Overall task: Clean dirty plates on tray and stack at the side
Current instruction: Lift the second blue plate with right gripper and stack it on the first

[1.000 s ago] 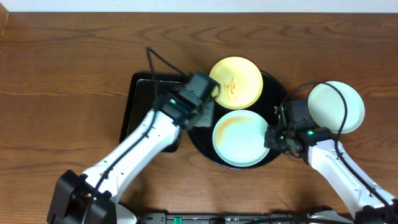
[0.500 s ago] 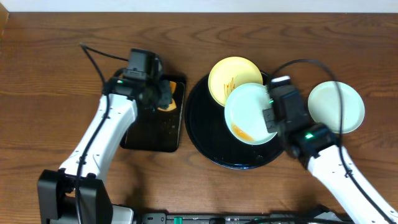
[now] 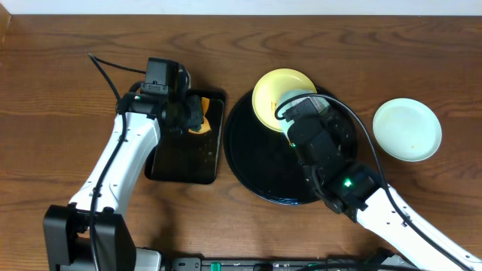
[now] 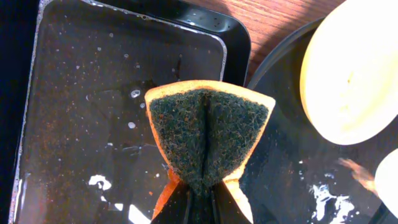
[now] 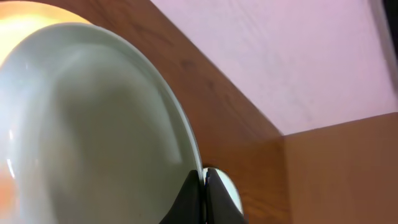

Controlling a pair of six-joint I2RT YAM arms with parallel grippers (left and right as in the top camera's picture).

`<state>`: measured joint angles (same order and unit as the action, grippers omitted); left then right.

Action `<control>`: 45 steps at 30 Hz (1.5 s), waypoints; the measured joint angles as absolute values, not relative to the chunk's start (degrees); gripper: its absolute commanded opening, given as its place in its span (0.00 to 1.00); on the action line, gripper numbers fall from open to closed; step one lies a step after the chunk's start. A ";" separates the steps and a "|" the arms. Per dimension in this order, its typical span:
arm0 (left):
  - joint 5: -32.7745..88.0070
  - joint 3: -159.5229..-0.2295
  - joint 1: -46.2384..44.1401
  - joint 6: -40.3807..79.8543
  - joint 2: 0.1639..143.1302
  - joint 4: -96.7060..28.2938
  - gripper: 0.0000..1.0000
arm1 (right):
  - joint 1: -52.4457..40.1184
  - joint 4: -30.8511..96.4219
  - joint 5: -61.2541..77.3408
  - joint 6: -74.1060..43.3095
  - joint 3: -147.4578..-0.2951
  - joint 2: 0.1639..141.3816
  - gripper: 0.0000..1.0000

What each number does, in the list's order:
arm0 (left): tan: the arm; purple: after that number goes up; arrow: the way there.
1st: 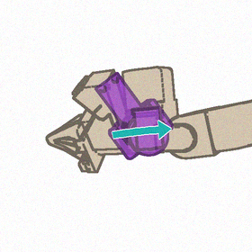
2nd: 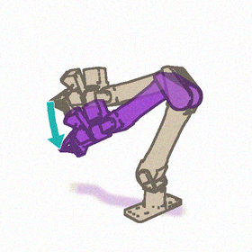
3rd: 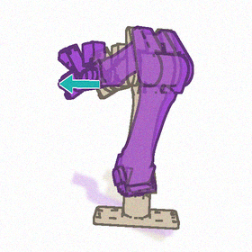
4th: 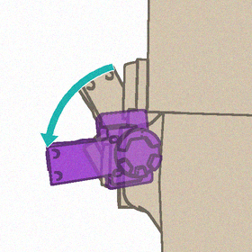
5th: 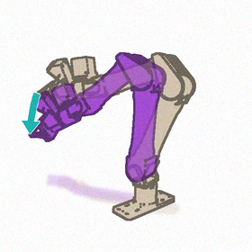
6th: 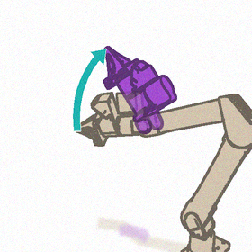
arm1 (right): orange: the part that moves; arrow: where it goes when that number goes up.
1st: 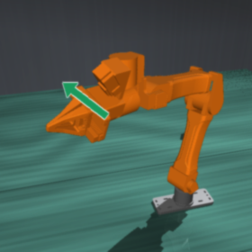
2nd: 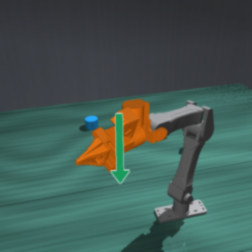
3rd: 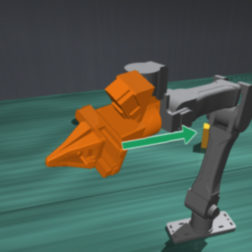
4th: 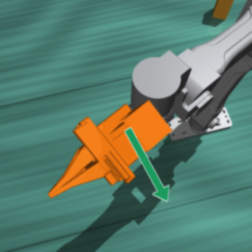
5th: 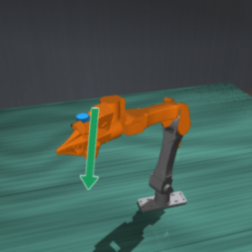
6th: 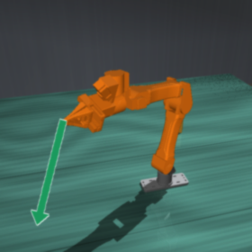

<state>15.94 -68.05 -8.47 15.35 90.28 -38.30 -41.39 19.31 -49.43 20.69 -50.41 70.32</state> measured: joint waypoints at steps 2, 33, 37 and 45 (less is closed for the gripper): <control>16.03 -68.05 -8.45 15.20 90.28 -38.33 0.08 | -41.39 19.22 -50.19 21.78 -50.41 70.32 0.01; 16.23 -68.05 -8.45 15.16 90.28 -38.35 0.07 | 6.52 24.97 -30.85 -21.17 -50.52 75.92 0.01; 16.21 -68.05 -8.45 15.16 90.28 -38.30 0.07 | 14.20 23.46 -26.63 -23.97 -50.52 79.75 0.01; 16.21 -68.05 -8.47 15.16 90.28 -38.33 0.08 | 19.38 17.78 -15.64 -24.45 -50.52 82.67 0.52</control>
